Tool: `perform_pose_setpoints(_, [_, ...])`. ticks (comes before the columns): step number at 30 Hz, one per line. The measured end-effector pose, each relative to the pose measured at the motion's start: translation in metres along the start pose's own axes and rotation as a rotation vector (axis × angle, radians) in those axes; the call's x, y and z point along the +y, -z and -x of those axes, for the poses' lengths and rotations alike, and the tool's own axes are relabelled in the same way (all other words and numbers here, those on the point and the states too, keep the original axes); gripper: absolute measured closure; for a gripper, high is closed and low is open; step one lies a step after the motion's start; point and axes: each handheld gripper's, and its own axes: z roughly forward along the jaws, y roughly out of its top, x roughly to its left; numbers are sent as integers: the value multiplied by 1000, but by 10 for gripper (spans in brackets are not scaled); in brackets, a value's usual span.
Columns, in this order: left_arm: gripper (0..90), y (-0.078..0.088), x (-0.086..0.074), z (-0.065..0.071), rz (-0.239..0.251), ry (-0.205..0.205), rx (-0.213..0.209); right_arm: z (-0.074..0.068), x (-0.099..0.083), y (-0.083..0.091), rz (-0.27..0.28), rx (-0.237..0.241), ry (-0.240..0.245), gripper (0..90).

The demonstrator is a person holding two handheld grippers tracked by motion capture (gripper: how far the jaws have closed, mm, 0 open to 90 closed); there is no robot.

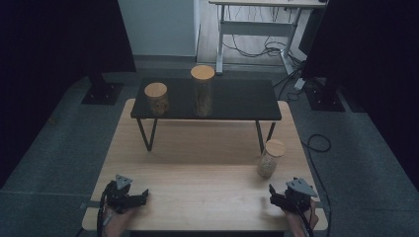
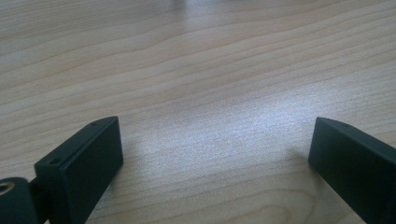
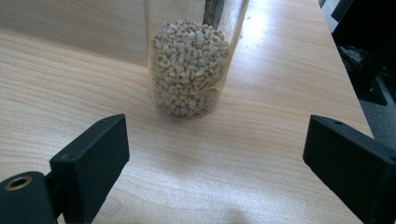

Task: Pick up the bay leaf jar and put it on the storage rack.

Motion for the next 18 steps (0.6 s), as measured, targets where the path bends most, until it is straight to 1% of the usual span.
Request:
perform_pose_setpoints(10, [26, 0, 0, 0, 0, 0, 0, 3, -8, 1, -9, -7, -13, 66])
perform_pose_setpoints(18, [26, 0, 0, 0, -2, -1, 1, 3, -9, 1, -9, -7, -16, 66])
